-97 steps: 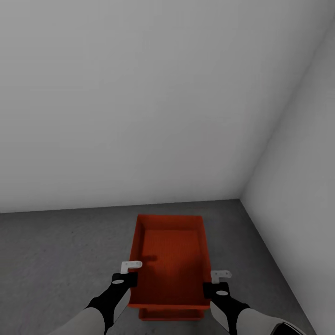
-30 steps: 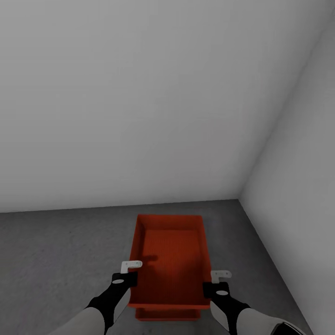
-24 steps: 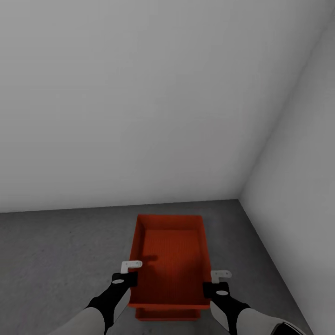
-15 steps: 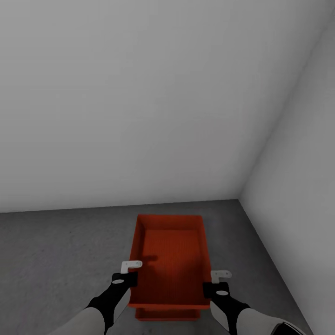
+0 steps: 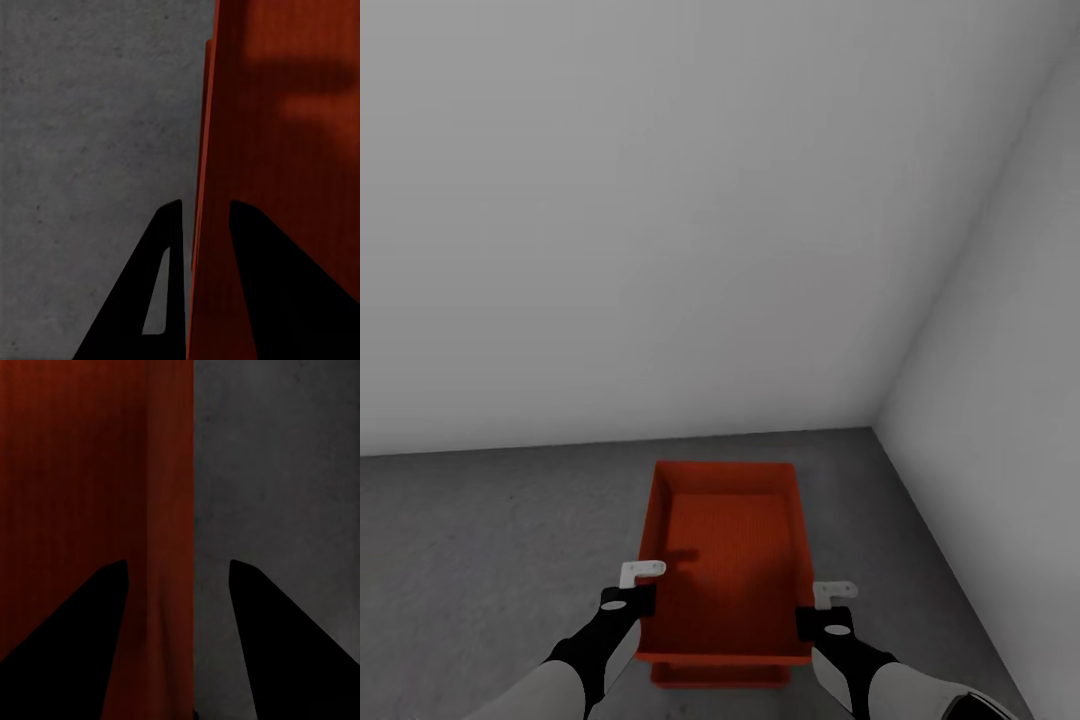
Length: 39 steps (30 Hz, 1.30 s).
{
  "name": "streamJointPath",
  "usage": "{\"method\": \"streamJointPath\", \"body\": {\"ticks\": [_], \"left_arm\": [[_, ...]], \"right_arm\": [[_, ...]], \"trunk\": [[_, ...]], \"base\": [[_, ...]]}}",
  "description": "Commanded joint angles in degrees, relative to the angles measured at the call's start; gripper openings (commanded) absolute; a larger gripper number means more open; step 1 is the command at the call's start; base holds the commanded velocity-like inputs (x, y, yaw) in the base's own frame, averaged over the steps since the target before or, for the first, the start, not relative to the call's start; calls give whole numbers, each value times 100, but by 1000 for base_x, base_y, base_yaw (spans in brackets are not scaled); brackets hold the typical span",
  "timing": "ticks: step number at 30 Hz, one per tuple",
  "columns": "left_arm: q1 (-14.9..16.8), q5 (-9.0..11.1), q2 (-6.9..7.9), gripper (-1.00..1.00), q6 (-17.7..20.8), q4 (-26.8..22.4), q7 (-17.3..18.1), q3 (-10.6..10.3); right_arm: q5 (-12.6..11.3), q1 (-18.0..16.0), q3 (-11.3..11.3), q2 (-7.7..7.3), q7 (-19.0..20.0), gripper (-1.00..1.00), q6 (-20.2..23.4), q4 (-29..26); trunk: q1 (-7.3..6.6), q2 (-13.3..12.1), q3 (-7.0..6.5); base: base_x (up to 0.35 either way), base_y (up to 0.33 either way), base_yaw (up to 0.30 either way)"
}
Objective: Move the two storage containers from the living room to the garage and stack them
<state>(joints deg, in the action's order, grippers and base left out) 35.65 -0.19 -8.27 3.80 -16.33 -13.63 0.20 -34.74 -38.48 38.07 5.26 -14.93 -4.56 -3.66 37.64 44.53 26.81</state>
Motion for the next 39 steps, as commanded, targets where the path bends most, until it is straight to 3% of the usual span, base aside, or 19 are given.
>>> {"method": "streamJointPath", "body": {"ticks": [1,39], "left_arm": [[3,-83,1,-100,41,-354,-34,103],[3,-79,1,-100,41,-354,-34,103]], "right_arm": [[-112,-2,-10,-1,-9,-100,-27,187],[-112,-2,-10,-2,-10,-100,-27,190]], "trunk": [[1,5,14],[1,5,365]], "base": [[0,0,0],[0,0,0]]}}
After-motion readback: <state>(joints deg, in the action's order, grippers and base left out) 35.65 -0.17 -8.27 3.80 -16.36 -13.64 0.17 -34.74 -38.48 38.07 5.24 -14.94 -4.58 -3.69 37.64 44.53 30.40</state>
